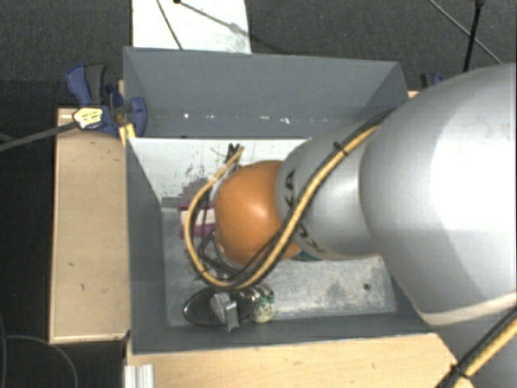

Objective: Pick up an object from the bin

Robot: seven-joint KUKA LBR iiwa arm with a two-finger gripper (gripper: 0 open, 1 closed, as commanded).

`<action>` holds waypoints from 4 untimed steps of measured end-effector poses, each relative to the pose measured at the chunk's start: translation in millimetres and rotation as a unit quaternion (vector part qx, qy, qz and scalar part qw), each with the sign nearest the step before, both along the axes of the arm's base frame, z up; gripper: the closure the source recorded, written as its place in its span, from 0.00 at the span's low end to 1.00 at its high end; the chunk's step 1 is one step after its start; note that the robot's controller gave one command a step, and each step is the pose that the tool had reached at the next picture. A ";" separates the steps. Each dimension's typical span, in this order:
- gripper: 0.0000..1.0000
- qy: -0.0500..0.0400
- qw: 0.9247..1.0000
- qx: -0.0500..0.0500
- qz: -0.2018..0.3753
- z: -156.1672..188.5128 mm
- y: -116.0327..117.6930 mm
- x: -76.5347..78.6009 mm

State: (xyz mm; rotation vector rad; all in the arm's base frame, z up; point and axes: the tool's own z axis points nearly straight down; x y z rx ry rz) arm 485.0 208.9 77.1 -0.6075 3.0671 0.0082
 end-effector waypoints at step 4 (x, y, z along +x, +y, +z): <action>0.00 0.000 1.000 0.000 -0.003 -0.1 0.0 -0.1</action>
Offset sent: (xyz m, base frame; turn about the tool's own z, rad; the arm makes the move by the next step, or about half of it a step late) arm 0.0000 0.0000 0.0000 0.0000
